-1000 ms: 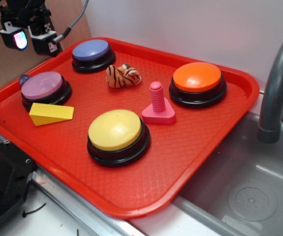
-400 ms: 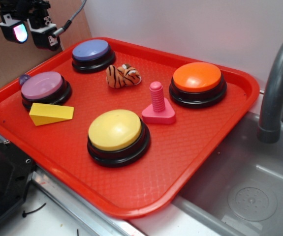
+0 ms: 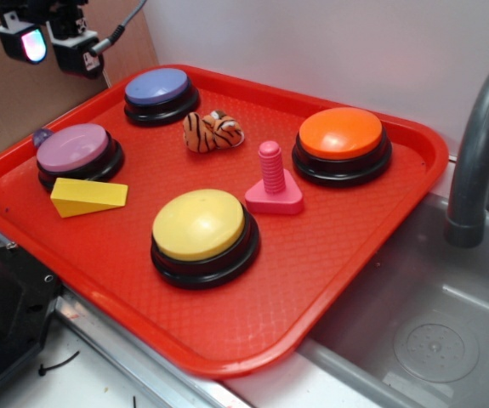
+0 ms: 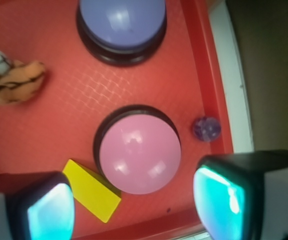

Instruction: Push the pink button.

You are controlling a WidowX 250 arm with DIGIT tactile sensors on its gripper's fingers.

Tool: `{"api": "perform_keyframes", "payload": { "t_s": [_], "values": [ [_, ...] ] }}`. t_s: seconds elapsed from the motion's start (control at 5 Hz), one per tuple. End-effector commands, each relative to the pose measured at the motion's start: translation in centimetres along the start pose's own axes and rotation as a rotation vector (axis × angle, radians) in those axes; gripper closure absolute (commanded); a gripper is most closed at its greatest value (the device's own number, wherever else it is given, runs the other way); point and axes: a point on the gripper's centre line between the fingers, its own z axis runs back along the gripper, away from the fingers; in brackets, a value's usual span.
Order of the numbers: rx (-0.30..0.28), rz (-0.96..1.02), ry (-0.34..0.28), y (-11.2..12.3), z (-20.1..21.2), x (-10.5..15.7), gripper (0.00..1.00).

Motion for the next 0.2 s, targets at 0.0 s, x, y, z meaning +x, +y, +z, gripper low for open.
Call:
{"api": "perform_keyframes", "payload": {
  "t_s": [0.0],
  "values": [
    [-0.028, 0.012, -0.100, 0.35, 3.08, 0.63, 0.00]
  ]
}}
